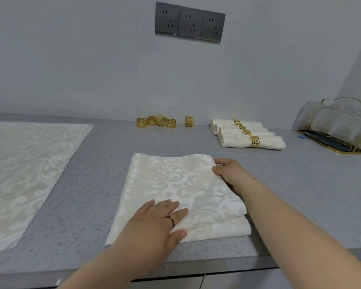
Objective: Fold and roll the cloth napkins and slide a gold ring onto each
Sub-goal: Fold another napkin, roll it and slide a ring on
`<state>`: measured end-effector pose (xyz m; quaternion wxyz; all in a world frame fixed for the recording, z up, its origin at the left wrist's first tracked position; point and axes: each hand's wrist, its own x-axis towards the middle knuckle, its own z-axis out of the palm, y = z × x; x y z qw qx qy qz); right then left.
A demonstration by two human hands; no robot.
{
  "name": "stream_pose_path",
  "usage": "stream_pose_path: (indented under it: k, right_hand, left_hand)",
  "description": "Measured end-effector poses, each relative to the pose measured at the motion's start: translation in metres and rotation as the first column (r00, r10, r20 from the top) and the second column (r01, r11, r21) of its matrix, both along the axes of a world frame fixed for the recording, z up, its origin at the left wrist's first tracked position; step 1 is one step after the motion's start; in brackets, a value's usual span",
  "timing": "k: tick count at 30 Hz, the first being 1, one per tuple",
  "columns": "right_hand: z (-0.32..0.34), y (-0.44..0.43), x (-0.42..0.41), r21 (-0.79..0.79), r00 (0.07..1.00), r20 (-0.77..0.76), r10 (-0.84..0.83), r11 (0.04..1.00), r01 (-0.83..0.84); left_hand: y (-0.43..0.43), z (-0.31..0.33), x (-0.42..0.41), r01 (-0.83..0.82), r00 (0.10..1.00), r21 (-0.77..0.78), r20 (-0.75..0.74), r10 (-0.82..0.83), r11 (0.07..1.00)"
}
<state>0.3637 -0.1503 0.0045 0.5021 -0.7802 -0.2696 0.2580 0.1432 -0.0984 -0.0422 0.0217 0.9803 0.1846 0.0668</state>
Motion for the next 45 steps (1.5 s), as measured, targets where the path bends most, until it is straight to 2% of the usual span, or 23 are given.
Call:
stream_pose_path:
  k: [2,3,4,5,6,7,8,9,10,11,12,13,14,18,19,22,27,31,33,35,38,43,45]
  right_hand:
    - [0.001,0.003,0.0,-0.014,1.0,0.021,-0.006,1.0,0.007]
    - [0.001,0.005,0.0,-0.025,1.0,0.028,-0.009,1.0,0.01]
    - [0.002,0.005,0.0,-0.048,0.999,0.039,-0.01,0.999,0.012]
    - [0.004,0.005,0.0,-0.081,0.998,0.057,-0.003,0.997,0.007]
    - [0.006,0.004,0.0,-0.122,0.997,0.08,0.01,0.993,0.0]
    - [0.009,0.003,0.001,-0.165,0.994,0.112,0.02,0.986,-0.002]
    - [0.012,0.002,0.001,-0.215,0.986,0.162,0.036,0.977,0.0]
    - [0.016,0.001,0.001,-0.271,0.968,0.243,0.064,0.963,0.004]
    - [0.02,0.0,-0.001,-0.325,0.935,0.339,0.099,0.945,0.018]
    - [0.024,-0.002,-0.005,-0.364,0.889,0.438,0.132,0.93,0.041]
    - [0.027,-0.003,-0.013,-0.382,0.838,0.52,0.165,0.923,0.055]
    - [0.029,-0.004,-0.023,-0.381,0.794,0.575,0.198,0.924,0.045]
    - [0.029,-0.004,-0.034,-0.374,0.759,0.606,0.237,0.927,0.009]
    - [0.021,-0.005,-0.081,-0.412,0.667,0.616,0.419,0.893,-0.181]
    - [0.018,-0.006,-0.088,-0.414,0.657,0.618,0.432,0.889,-0.195]
    - [0.009,-0.009,-0.097,-0.415,0.641,0.64,0.424,0.892,-0.176]
    - [-0.018,-0.016,-0.106,-0.507,0.653,0.606,0.455,0.853,-0.124]
    - [-0.036,-0.026,-0.104,-0.528,0.634,0.593,0.496,0.834,-0.159]
    - [-0.038,-0.035,-0.103,-0.547,0.613,0.593,0.522,0.82,-0.168]
    - [-0.036,-0.043,-0.1,-0.591,0.615,0.573,0.542,0.793,-0.148]
    - [-0.032,-0.052,-0.09,-0.654,0.632,0.529,0.566,0.747,-0.121]
    - [-0.032,-0.057,-0.08,-0.68,0.637,0.521,0.568,0.727,-0.092]
    - [-0.033,-0.055,-0.08,-0.687,0.638,0.514,0.573,0.72,-0.092]
  left_hand:
    - [-0.001,0.002,0.0,0.006,0.999,0.029,0.053,-0.007,1.0]
    - [-0.002,0.005,-0.001,0.03,0.998,-0.03,0.053,-0.028,0.999]
    - [-0.002,0.009,0.002,0.065,0.997,0.058,0.036,-0.068,0.996]
    - [0.0,0.0,0.004,0.081,0.996,-0.001,-0.028,-0.081,0.997]
    - [-0.006,0.011,0.008,0.093,0.996,0.031,-0.006,-0.093,0.995]
    - [0.001,-0.004,0.007,0.099,0.989,-0.093,-0.099,-0.108,0.991]
    - [-0.001,-0.001,0.008,0.112,0.994,-0.098,0.022,-0.111,0.989]
    - [0.004,-0.002,0.005,0.172,0.985,-0.105,0.009,-0.172,0.979]
    - [0.001,0.0,0.004,0.104,0.994,-0.124,-0.002,-0.105,0.987]
    - [0.004,-0.006,0.003,0.155,0.988,-0.076,0.032,-0.153,0.985]
    - [0.003,-0.002,0.003,0.142,0.985,-0.083,0.108,-0.132,0.986]
    - [0.004,-0.004,0.003,0.149,0.972,0.013,0.184,-0.149,0.989]
    - [0.0,0.003,0.003,0.14,0.98,0.004,0.145,-0.139,0.99]
    - [0.006,-0.005,0.005,0.173,0.937,0.136,0.283,-0.206,0.975]
    - [0.006,-0.009,0.004,0.168,0.906,0.181,0.358,-0.224,0.969]
    - [0.005,-0.012,-0.002,0.125,0.876,0.208,0.437,-0.207,0.97]
    - [0.008,-0.018,-0.011,0.222,0.852,0.163,0.447,-0.272,0.961]
    - [0.004,-0.009,-0.018,0.234,0.897,0.009,0.383,-0.22,0.972]
    - [0.005,0.001,-0.02,0.142,0.953,-0.106,0.282,-0.108,0.984]
    - [0.017,-0.001,-0.027,-0.038,0.987,-0.156,0.151,0.062,0.987]
    - [0.028,0.006,-0.035,-0.1,0.994,-0.178,-0.071,0.088,0.979]
    - [0.051,0.024,-0.019,-0.174,0.954,-0.193,-0.275,0.117,0.966]
    - [0.066,0.026,0.001,-0.232,0.932,-0.151,-0.316,0.175,0.961]
